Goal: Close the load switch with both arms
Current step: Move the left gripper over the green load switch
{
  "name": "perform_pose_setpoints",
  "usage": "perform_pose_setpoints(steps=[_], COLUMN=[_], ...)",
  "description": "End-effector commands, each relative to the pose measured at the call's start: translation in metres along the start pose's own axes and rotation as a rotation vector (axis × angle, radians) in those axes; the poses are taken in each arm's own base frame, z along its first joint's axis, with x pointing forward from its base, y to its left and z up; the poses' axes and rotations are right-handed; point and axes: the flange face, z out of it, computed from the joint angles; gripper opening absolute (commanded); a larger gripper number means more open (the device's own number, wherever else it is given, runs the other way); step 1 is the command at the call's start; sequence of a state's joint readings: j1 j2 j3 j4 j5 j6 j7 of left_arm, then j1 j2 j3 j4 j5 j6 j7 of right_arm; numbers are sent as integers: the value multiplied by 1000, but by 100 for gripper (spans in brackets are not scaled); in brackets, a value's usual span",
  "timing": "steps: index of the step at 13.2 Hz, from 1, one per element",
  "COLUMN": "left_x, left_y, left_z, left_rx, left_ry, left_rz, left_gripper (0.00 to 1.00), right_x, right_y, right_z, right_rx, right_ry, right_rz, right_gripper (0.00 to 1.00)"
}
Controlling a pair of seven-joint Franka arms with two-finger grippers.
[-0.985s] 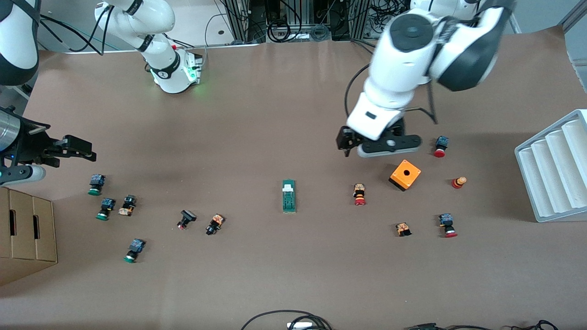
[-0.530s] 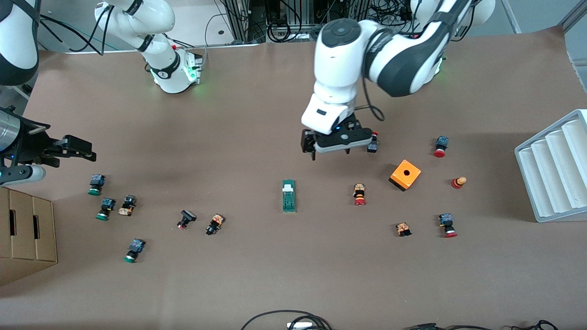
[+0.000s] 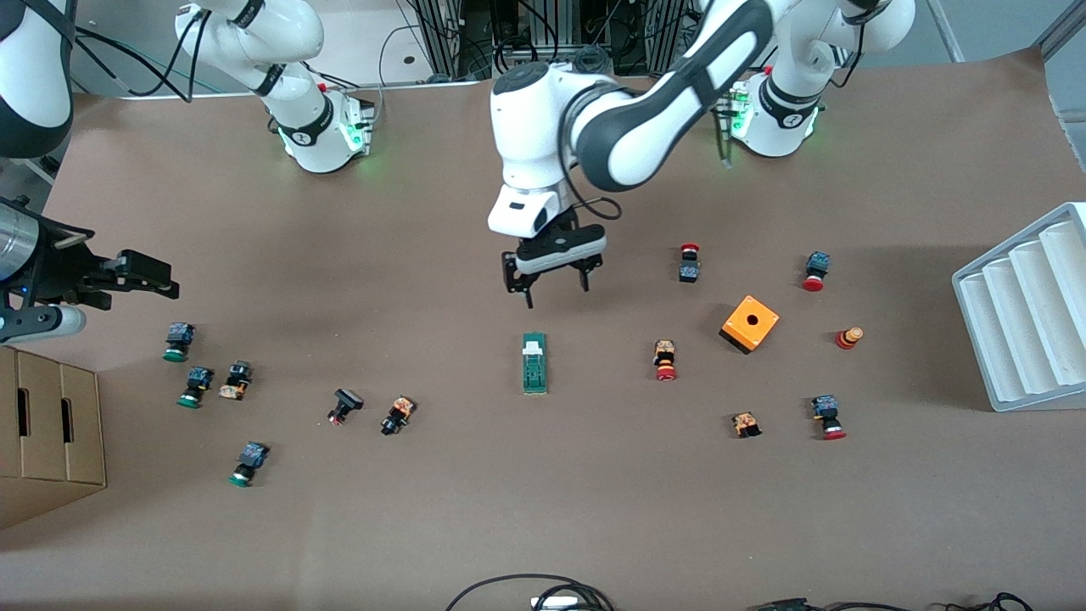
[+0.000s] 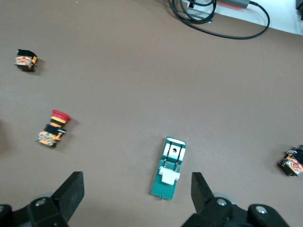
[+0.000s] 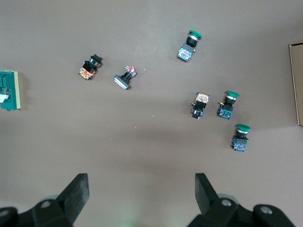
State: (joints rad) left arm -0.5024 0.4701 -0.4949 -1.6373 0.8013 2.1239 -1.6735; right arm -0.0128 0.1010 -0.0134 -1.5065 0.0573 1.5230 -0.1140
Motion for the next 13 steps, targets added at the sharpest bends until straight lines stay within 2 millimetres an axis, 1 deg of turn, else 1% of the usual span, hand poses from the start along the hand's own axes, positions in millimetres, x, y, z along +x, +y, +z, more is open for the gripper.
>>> perform_pose_setpoints(steps=[1, 5, 6, 7, 8, 9, 10, 12, 13], left_x=[-23, -68, -74, -93, -104, -113, -123, -144, -156], left_y=[15, 24, 24, 28, 30, 30, 32, 33, 33], left_z=[16, 56, 66, 69, 70, 78, 77, 83, 81], left_rx=[-21, -37, -43, -57, -69, -68, -75, -67, -68], left_ry=[49, 166, 191, 202, 212, 219, 222, 212, 212], left_rz=[-5, 1, 0, 3, -9, -5, 10, 36, 48], left_gripper=[100, 99, 99, 99, 99, 99, 99, 99, 99], right_x=[-1, -2, -2, -2, -2, -2, -2, -1, 0], right_y=[0, -3, -3, -3, -5, -6, -4, 2, 5], right_z=[-4, -3, -4, -5, -5, -6, -6, -5, -4], right_rx=[-6, -4, -4, -4, -6, -6, -6, -6, -4], right_ry=[10, 3, 4, 7, 5, 7, 11, 15, 14], right_rz=[-4, -8, -8, -9, -12, -14, -12, -8, -3], right_gripper=[100, 100, 100, 100, 100, 100, 100, 100, 100])
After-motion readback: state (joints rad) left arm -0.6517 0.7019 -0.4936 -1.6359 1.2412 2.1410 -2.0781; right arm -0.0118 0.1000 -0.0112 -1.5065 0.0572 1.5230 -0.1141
